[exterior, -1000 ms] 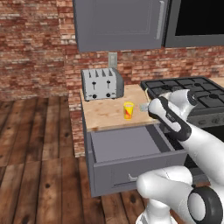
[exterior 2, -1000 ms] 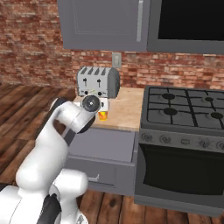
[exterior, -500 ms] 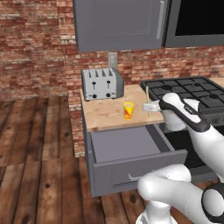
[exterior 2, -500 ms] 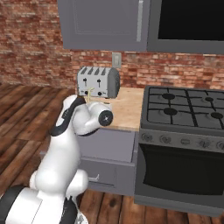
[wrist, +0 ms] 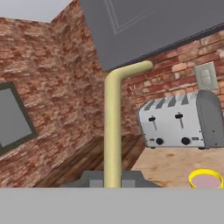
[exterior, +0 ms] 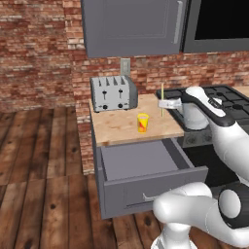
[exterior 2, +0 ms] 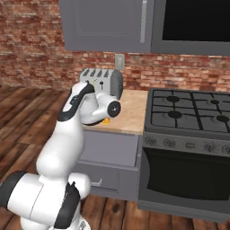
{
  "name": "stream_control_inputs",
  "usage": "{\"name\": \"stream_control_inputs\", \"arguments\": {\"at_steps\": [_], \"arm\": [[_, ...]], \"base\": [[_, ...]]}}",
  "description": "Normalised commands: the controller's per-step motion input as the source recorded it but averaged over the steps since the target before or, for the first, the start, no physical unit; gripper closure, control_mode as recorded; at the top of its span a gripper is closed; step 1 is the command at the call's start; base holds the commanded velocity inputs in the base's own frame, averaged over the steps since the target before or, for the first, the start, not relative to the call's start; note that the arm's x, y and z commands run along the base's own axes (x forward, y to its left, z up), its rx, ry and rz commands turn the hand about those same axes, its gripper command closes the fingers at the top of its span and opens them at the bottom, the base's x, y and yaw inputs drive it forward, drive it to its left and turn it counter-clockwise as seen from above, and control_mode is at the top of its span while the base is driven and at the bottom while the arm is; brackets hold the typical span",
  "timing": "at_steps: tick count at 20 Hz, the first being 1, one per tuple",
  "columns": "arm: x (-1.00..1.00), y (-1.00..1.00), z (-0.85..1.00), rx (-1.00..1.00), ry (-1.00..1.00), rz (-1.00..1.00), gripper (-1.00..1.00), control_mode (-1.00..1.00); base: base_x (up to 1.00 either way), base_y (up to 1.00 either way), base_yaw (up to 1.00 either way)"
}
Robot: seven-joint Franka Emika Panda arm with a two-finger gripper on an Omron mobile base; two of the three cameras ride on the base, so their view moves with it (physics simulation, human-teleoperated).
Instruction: Pick up the straw from the right drawer and put it inside the smoothie cup.
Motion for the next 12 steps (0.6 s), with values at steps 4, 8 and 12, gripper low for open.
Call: {"name": "stream_control_inputs", "arguments": {"at_steps": [4,8,12], "arm": [[0.16,0.0,0.03,0.04,0.01,0.02,1.0,-1.0],[0.1,0.0,-0.03,0.01,-0.03,0.02,1.0,-1.0],[0.15,0.0,-0.12,0.01,-0.06,0.02,1.0,-1.0]], "base": [[0.0,0.0,0.0],[0.0,0.0,0.0],[0.0,0.0,0.0]]}}
